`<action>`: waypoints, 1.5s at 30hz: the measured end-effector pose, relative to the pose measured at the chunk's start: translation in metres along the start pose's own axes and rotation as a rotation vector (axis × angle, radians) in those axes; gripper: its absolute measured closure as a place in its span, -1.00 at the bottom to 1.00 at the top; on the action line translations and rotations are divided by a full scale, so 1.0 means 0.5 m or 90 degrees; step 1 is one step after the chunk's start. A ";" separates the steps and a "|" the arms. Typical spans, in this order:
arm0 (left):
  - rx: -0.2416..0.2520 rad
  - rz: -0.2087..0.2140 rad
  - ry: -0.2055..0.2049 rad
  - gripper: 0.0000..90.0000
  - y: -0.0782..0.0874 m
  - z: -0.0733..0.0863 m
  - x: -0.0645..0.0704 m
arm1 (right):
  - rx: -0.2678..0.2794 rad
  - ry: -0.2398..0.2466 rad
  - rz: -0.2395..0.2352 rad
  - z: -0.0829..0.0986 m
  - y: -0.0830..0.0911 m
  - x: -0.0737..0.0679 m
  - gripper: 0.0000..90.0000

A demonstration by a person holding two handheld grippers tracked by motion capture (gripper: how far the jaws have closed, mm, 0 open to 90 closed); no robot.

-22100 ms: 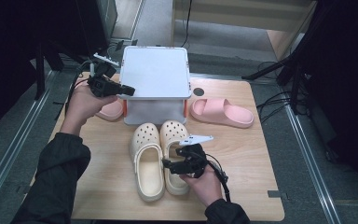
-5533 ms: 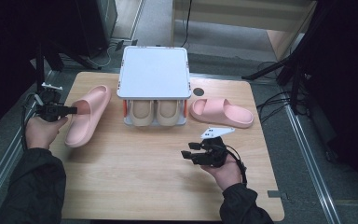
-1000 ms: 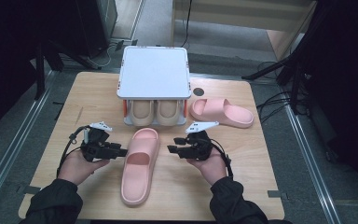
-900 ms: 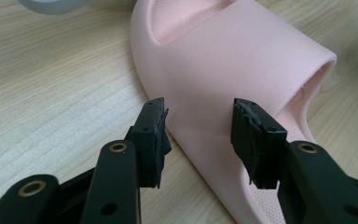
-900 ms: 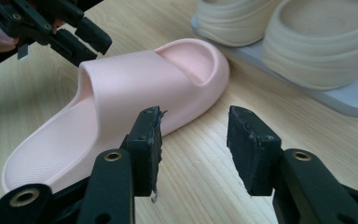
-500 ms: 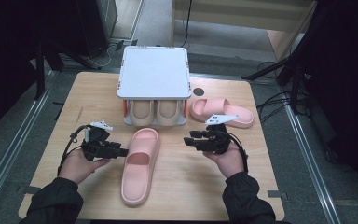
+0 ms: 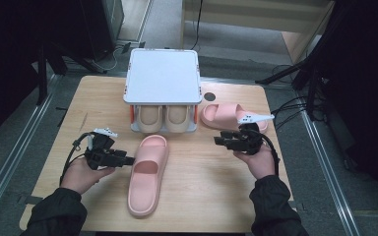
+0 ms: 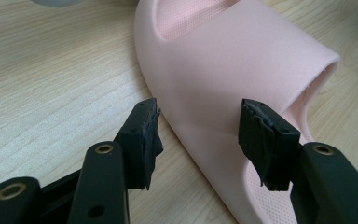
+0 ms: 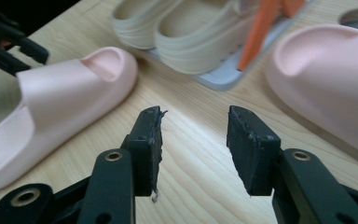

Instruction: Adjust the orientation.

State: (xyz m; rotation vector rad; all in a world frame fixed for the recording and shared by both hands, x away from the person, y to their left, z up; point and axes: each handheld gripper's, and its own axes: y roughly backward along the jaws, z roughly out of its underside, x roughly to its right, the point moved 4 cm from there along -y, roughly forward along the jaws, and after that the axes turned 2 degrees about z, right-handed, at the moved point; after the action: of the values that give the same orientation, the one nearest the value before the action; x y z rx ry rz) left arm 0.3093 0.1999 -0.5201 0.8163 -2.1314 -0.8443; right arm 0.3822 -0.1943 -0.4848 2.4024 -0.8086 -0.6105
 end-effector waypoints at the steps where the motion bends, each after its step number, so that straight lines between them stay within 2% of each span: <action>1: 0.000 0.001 0.001 0.04 0.000 0.000 0.000 | -0.004 -0.004 0.005 0.002 0.002 0.009 0.24; 11: -0.003 0.004 0.003 0.03 -0.001 0.003 -0.001 | -0.001 -0.047 0.026 0.018 0.006 0.074 0.25; 14: -0.004 0.002 0.008 0.03 0.000 0.006 -0.002 | -0.011 -0.043 0.039 0.020 0.009 0.097 0.25; 24: 0.000 -0.007 0.023 0.02 0.013 0.025 0.000 | 0.004 -0.059 0.064 0.014 0.015 0.180 0.17; 31: 0.004 -0.015 0.035 0.02 0.026 0.042 -0.003 | -0.003 -0.058 0.077 0.007 -0.001 0.214 0.04; 36: 0.007 -0.019 0.043 0.02 0.032 0.051 -0.006 | -0.026 -0.051 0.068 0.004 -0.028 0.236 -0.01; 45: 0.007 -0.020 0.047 0.02 0.037 0.060 -0.009 | -0.029 -0.021 0.067 -0.010 -0.055 0.241 -0.03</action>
State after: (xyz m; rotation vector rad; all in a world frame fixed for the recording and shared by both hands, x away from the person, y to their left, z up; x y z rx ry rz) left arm 0.2833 0.2233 -0.5241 0.8754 -2.0655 -0.8073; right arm 0.4829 -0.2521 -0.5269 2.2986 -0.9191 -0.6221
